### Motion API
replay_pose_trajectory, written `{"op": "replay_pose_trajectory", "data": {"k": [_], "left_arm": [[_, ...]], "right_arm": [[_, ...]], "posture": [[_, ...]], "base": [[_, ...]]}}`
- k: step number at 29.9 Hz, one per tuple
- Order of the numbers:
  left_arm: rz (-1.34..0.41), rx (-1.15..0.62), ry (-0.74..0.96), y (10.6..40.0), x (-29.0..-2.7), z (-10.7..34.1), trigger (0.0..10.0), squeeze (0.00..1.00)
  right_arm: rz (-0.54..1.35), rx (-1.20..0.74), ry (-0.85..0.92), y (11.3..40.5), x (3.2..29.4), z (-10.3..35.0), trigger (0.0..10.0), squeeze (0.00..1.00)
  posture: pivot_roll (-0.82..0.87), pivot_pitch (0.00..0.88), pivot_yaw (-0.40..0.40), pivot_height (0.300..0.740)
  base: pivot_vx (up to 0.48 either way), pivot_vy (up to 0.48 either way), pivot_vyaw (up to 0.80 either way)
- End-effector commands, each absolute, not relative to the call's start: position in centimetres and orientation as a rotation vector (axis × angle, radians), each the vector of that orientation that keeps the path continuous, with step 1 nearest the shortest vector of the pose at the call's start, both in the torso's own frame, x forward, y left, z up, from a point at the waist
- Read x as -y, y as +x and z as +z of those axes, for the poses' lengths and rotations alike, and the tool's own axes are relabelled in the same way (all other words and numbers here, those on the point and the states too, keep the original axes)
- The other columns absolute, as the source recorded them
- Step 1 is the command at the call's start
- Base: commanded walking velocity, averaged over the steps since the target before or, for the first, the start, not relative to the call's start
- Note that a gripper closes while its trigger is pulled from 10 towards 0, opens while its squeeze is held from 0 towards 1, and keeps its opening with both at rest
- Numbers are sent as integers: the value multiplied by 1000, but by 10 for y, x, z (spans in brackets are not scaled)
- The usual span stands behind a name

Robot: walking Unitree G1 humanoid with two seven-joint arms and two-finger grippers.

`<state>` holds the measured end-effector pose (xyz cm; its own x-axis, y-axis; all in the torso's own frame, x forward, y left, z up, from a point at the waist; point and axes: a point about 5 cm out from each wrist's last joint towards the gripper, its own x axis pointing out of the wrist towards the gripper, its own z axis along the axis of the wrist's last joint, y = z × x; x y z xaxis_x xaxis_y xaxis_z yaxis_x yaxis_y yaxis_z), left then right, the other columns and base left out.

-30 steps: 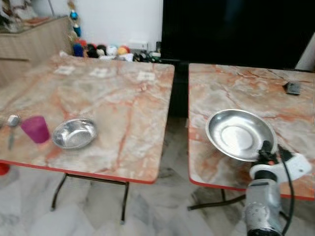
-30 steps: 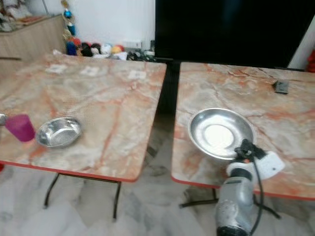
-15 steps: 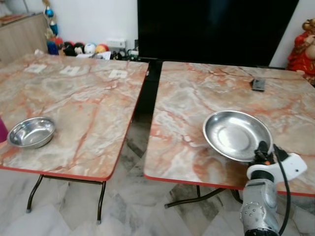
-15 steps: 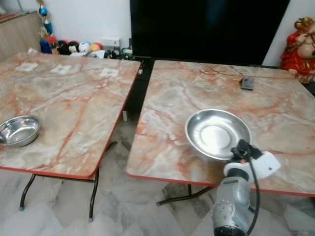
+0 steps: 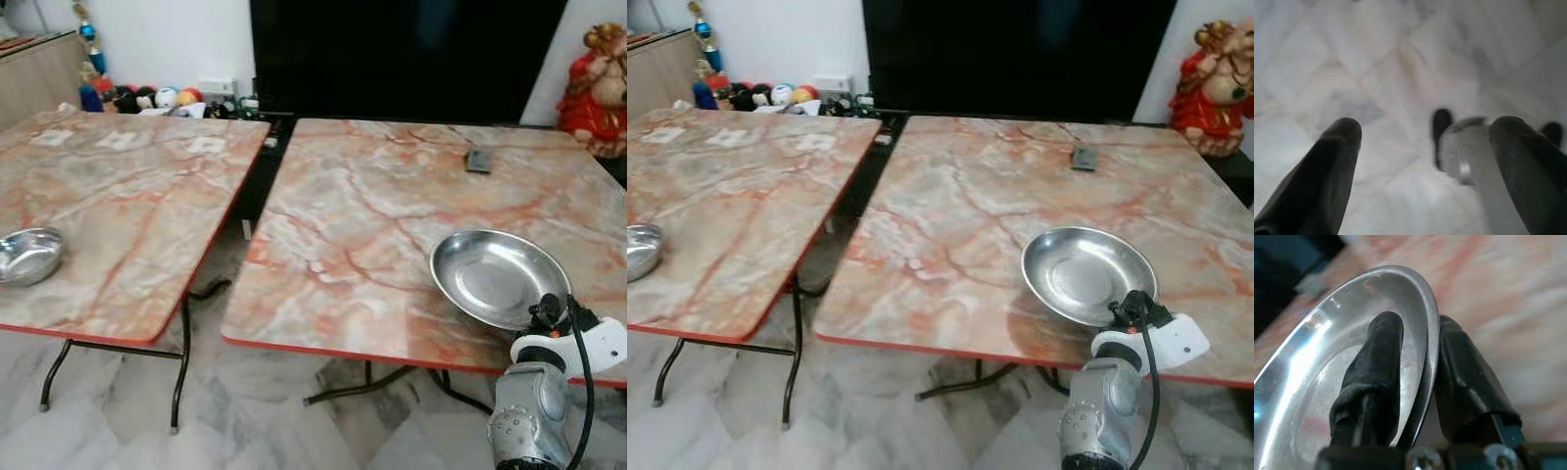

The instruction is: Setting the table

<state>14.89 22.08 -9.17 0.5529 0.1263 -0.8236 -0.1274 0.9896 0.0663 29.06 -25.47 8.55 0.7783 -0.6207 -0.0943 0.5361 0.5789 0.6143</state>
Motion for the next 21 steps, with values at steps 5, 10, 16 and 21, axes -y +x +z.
{"op": "replay_pose_trajectory", "data": {"k": [5, 10, 16, 21], "left_arm": [[155, -1001, 16, 143, -225, -93, 10000, 0], [157, -1002, 16, 143, -225, -93, 10000, 0], [157, -1002, 15, 142, -225, -94, 10000, 0], [158, -1002, 13, 142, -225, -94, 10000, 0]], "right_arm": [[-718, 158, 680, 292, 258, 89, 10000, 0], [-716, 123, 679, 293, 255, 85, 10000, 0], [-722, 80, 672, 294, 253, 78, 10000, 0], [-724, 56, 668, 295, 254, 72, 10000, 0]], "posture": [[-17, 0, -10, 740], [-14, 0, -11, 740], [-11, 0, -12, 740], [-8, 0, -12, 740]], "base": [[0, 0, 0], [0, 0, 0], [0, 0, 0], [0, 0, 0]]}}
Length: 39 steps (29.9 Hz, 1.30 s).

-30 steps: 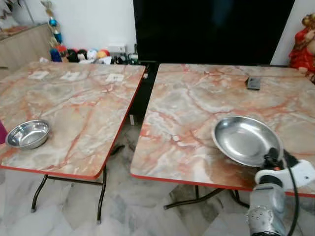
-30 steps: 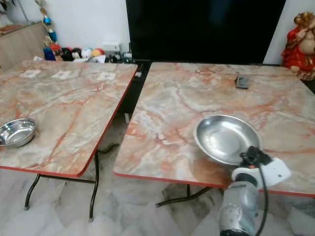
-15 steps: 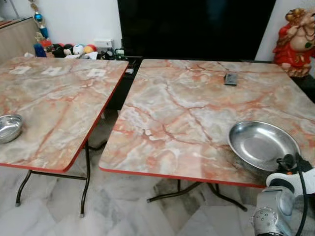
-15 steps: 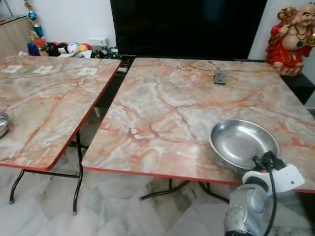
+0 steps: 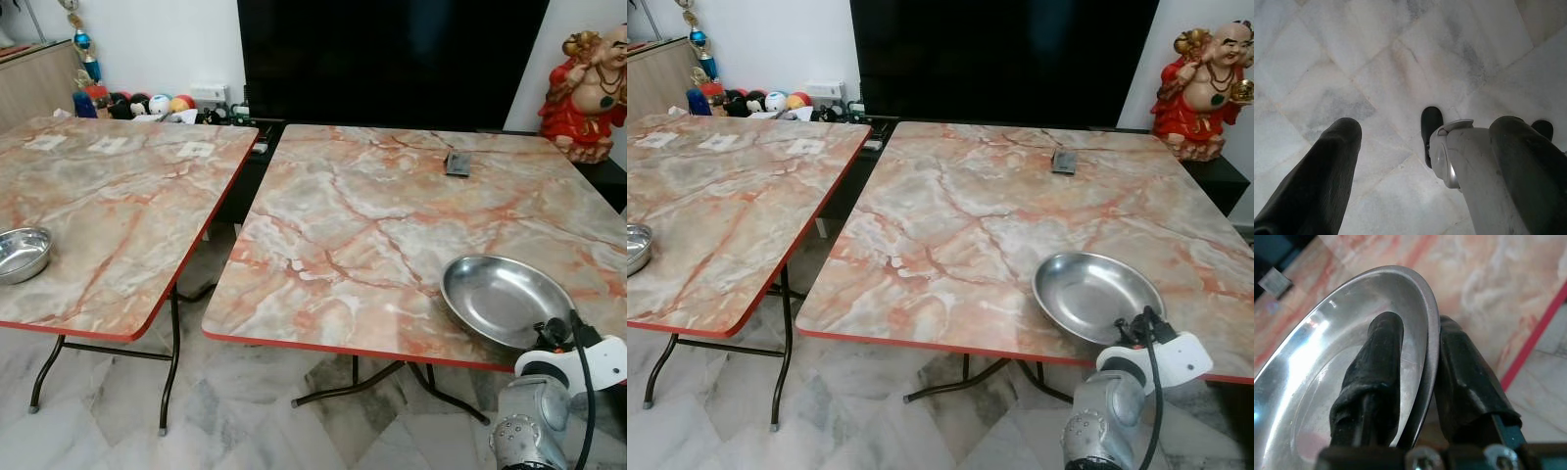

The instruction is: Setting the table

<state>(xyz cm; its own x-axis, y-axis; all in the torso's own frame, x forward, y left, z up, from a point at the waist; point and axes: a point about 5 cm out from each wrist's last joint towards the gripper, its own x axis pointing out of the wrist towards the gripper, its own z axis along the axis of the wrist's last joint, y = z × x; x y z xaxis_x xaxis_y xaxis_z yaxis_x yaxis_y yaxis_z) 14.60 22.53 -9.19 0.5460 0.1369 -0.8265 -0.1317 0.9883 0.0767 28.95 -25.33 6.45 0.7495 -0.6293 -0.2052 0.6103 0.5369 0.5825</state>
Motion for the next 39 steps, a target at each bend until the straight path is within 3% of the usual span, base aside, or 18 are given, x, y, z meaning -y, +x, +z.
{"op": "replay_pose_trajectory", "data": {"k": [1, 2, 5, 6, 7, 20, 21, 22, 23, 24, 25, 26, 39], "left_arm": [[159, -1002, 13, 142, -225, -94, 10000, 0], [159, -1002, 13, 142, -225, -94, 10000, 0], [159, -1002, 14, 142, -225, -94, 10000, 0], [159, -1002, 15, 142, -226, -94, 10000, 0], [159, -1002, 15, 142, -226, -94, 10000, 0], [161, -1004, 14, 142, -226, -93, 10000, 0], [160, -1004, 14, 142, -226, -93, 10000, 0], [160, -1004, 14, 142, -226, -93, 10000, 0], [159, -1004, 14, 142, -226, -93, 10000, 0], [157, -1004, 14, 142, -226, -93, 10000, 0], [156, -1004, 14, 142, -226, -93, 10000, 0], [157, -1005, 14, 142, -226, -93, 10000, 0], [156, -1005, 8, 142, -224, -94, 10000, 0]], "right_arm": [[-724, 55, 668, 295, 255, 72, 10000, 0], [-722, 55, 667, 296, 255, 72, 10000, 137], [-718, 52, 664, 298, 256, 72, 10000, 173], [-720, 49, 665, 299, 257, 72, 10000, 659], [-723, 46, 664, 300, 258, 71, 10000, 678], [-734, 13, 655, 303, 256, 66, 10000, 584], [-737, 9, 655, 302, 256, 65, 10000, 510], [-737, 9, 655, 302, 256, 65, 10000, 510], [-742, -4, 650, 301, 256, 62, 10000, 278], [-749, -22, 648, 299, 255, 59, 10000, 145], [-752, -28, 647, 298, 254, 58, 10000, 145], [-751, -25, 647, 298, 254, 58, 10000, 0], [-728, -15, 634, 296, 246, 60, 10000, 0]], "posture": [[-8, 0, -11, 740], [-7, 0, -11, 740], [-6, 0, -10, 740], [-5, 0, -10, 740], [-5, 0, -10, 740], [1, 0, -7, 740], [1, 0, -7, 740], [1, 0, -7, 740], [-1, 0, -6, 740], [-2, 0, -7, 740], [-2, 0, -7, 740], [-2, 0, -8, 740], [-4, 0, -17, 740]], "base": [[0, 0, 0], [0, 0, 0], [0, 0, 0], [0, 0, 0], [0, 0, 0], [0, 0, 0], [0, 0, 0], [0, 0, 0], [0, 0, 0], [0, 0, 0], [0, 0, 0], [0, 0, 0], [0, 0, 0]]}}
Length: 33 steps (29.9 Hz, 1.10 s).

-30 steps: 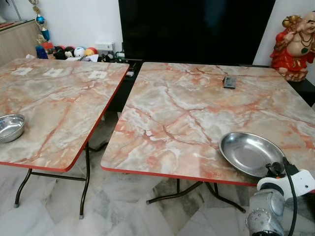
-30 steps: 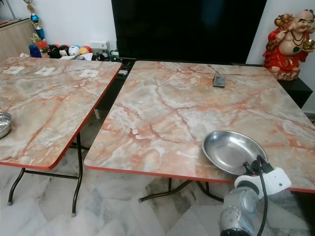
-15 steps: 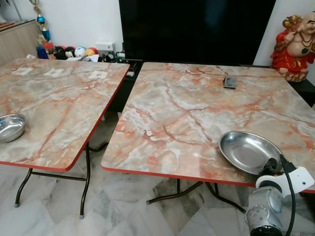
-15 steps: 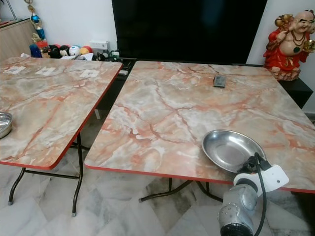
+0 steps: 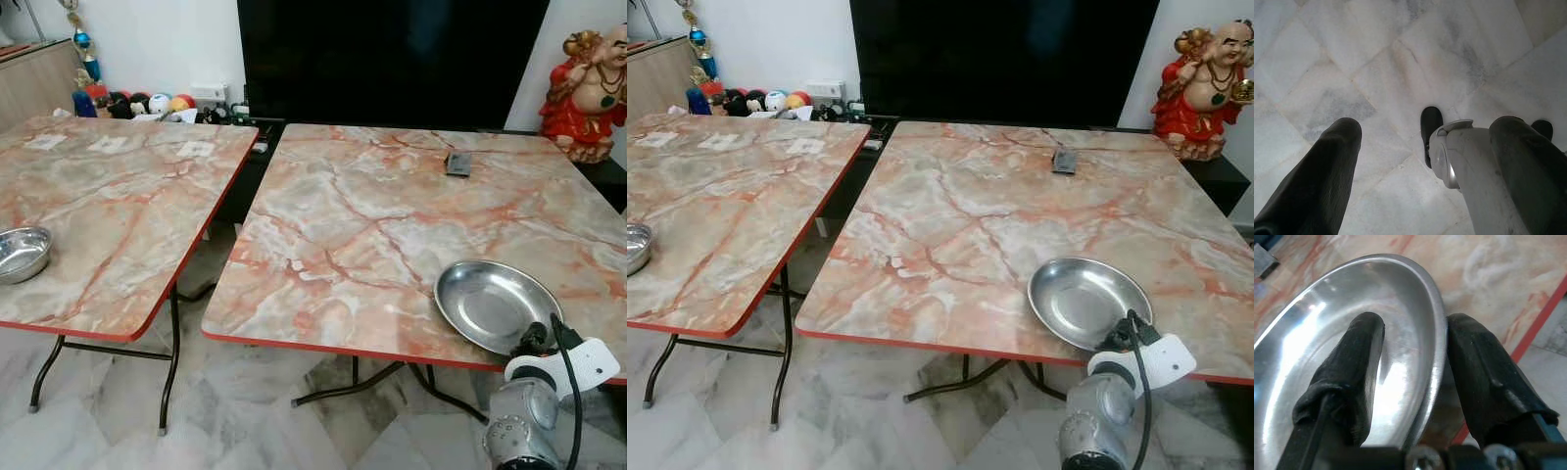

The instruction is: Setting the table

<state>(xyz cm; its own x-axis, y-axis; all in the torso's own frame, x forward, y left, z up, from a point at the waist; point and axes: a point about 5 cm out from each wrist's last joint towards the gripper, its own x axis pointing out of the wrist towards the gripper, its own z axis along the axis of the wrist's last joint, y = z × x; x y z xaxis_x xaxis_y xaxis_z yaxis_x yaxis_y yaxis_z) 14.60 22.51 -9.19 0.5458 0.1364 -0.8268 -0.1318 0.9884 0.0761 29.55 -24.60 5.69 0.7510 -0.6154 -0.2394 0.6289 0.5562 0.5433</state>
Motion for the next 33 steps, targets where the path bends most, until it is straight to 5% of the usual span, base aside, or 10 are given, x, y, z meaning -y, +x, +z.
{"op": "replay_pose_trajectory", "data": {"k": [1, 17, 33], "left_arm": [[157, -1004, 6, 142, -224, -94, 10000, 0], [162, -996, -4, 142, -224, -94, 10000, 0], [150, -1007, 8, 141, -225, -94, 10000, 0]], "right_arm": [[-725, 3, 620, 296, 246, 63, 10000, 0], [-602, 140, 463, 295, 231, 95, 10000, 0], [-772, 24, 545, 287, 261, 70, 10000, 0]], "posture": [[-2, 0, -19, 740], [-8, 0, -25, 740], [-10, 0, -14, 740]], "base": [[0, 0, 0], [0, 0, 0], [0, 0, 0]]}}
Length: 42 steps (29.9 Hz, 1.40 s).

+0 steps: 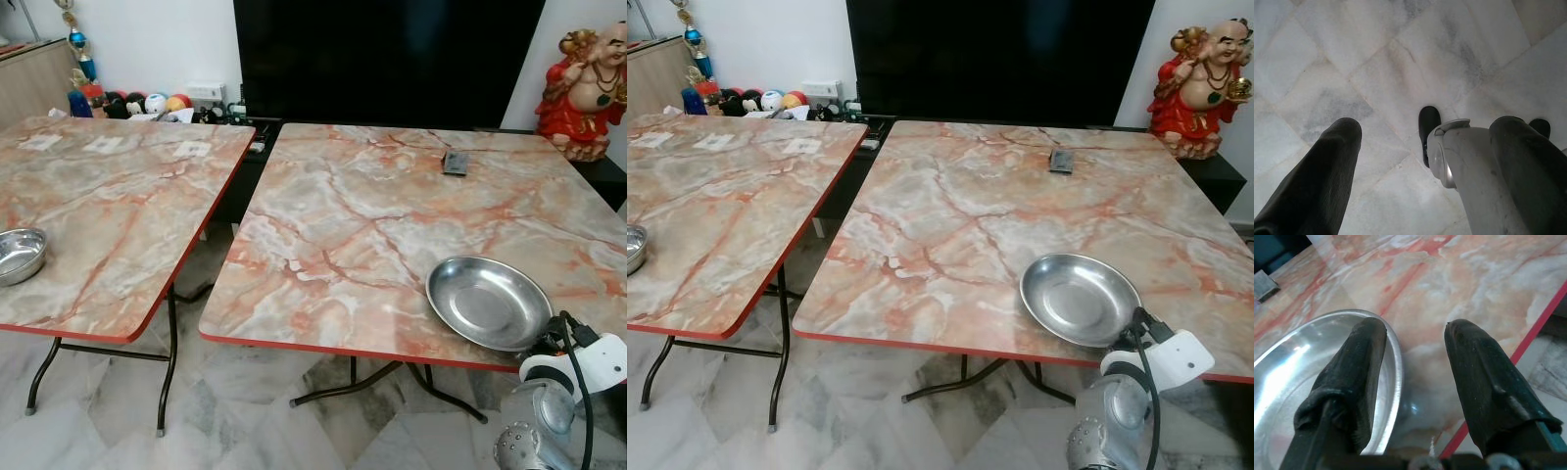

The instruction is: Setting the table

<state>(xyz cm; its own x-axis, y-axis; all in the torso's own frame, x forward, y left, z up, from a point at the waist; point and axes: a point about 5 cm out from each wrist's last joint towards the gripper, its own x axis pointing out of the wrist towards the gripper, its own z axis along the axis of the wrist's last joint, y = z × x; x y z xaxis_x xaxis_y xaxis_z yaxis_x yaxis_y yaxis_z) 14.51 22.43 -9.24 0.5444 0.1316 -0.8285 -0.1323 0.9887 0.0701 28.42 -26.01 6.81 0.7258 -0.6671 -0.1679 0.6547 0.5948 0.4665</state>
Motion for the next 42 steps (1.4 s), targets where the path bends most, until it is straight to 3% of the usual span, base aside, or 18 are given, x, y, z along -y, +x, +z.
{"op": "replay_pose_trajectory", "data": {"k": [1, 10, 15, 20, 22, 30, 42], "left_arm": [[150, -1007, 9, 141, -226, -94, 10000, 0], [158, -998, 16, 141, -227, -93, 10000, 0], [173, -981, 13, 143, -226, -93, 10000, 0], [187, -975, 8, 143, -227, -92, 10000, 0], [194, -974, 2, 143, -227, -93, 10000, 0], [218, -977, -22, 142, -227, -93, 10000, 0], [206, -987, -7, 141, -229, -93, 10000, 0]], "right_arm": [[-771, 27, 543, 287, 261, 70, 10000, 0], [-587, 181, 287, 287, 238, 104, 10000, 0], [-205, 144, 124, 303, 202, 109, 10000, 0], [-54, 96, 103, 311, 185, 105, 10000, 0], [56, 69, 94, 316, 168, 104, 10000, 0], [54, 71, 151, 317, 153, 108, 10000, 0], [13, 61, 178, 319, 157, 106, 10000, 0]], "posture": [[-10, 0, -14, 740], [-20, 0, -4, 740], [-23, 0, -13, 740], [-22, 0, -18, 740], [-15, 0, -20, 740], [-2, 0, -20, 740], [-8, 0, -11, 740]], "base": [[0, 0, 0], [0, 0, 0], [0, 0, 0], [0, 0, 0], [0, 0, 0], [0, 0, 0], [0, 480, 0]]}}
